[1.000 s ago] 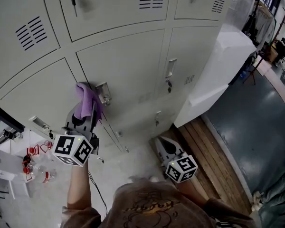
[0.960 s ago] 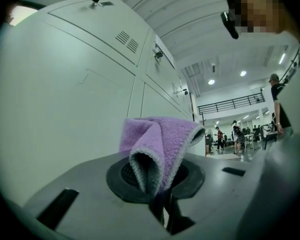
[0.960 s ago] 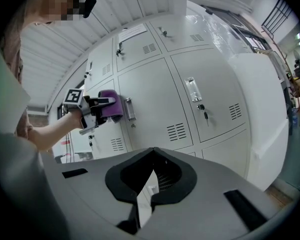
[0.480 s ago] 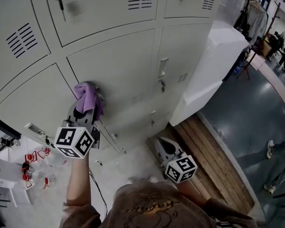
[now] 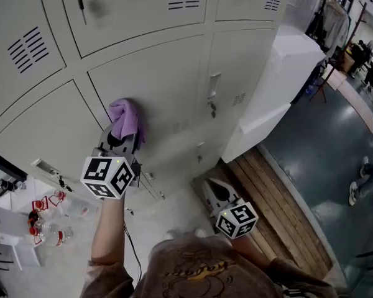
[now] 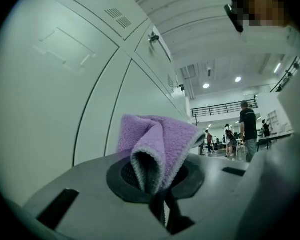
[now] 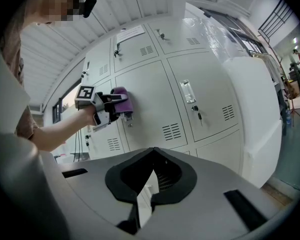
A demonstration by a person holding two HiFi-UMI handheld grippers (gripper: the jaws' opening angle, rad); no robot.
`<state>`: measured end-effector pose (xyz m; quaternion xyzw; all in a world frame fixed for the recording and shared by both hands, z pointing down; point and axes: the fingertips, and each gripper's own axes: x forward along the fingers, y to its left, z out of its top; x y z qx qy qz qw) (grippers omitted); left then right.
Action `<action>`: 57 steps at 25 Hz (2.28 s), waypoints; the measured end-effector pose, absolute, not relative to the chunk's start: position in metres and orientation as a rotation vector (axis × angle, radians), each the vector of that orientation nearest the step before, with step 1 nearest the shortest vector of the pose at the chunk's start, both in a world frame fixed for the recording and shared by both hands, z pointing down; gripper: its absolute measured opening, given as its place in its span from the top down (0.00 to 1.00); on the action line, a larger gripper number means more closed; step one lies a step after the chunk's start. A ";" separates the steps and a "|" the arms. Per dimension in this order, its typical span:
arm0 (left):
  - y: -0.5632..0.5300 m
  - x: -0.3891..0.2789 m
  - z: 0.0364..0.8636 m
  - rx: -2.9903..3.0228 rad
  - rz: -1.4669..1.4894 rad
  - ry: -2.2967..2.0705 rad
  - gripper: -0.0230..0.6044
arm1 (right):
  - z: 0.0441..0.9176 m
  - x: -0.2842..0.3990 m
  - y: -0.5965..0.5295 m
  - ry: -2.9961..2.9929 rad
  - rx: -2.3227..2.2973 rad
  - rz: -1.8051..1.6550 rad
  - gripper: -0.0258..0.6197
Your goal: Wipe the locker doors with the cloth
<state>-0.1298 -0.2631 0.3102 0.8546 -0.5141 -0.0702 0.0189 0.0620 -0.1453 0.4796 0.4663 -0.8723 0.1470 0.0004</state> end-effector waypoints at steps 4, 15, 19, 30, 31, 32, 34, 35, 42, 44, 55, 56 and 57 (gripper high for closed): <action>-0.271 -0.117 0.311 2.663 -0.204 -1.587 0.90 | 0.481 0.063 -0.143 -2.734 1.468 0.462 0.96; -0.294 -0.073 0.318 2.704 -0.171 -1.502 0.90 | 0.481 0.083 -0.137 -2.699 1.548 0.465 0.96; -0.305 -0.049 0.319 2.724 -0.163 -1.449 0.90 | 0.481 0.094 -0.136 -2.682 1.586 0.465 0.96; -0.331 0.009 0.320 2.776 -0.145 -1.336 0.90 | 0.481 0.123 -0.133 -2.632 1.685 0.468 0.96; -0.333 0.013 0.320 2.780 -0.142 -1.327 0.90 | 0.482 0.125 -0.132 -2.627 1.693 0.470 0.96; -0.335 0.018 0.321 2.783 -0.139 -1.320 0.90 | 0.482 0.127 -0.132 -2.623 1.699 0.470 0.96; -0.338 0.026 0.322 2.790 -0.129 -1.308 0.90 | 0.482 0.129 -0.132 -2.618 1.706 0.469 0.96; -0.340 0.030 0.323 2.794 -0.123 -1.300 0.90 | 0.482 0.130 -0.132 -2.617 1.709 0.469 0.96; -0.349 0.056 0.328 2.819 -0.072 -1.245 0.90 | 0.483 0.140 -0.132 -2.599 1.750 0.480 0.96; -0.351 0.063 0.330 2.825 -0.052 -1.229 0.90 | 0.482 0.142 -0.133 -2.598 1.756 0.479 0.96; -0.307 0.078 0.319 2.843 -0.154 -0.994 0.90 | 0.479 0.142 -0.139 -2.611 1.740 0.467 0.96; -0.301 0.075 0.318 2.848 -0.156 -0.988 0.90 | 0.478 0.141 -0.139 -2.613 1.734 0.467 0.96; -0.296 0.072 0.317 2.853 -0.152 -0.989 0.90 | 0.478 0.139 -0.139 -2.616 1.728 0.467 0.96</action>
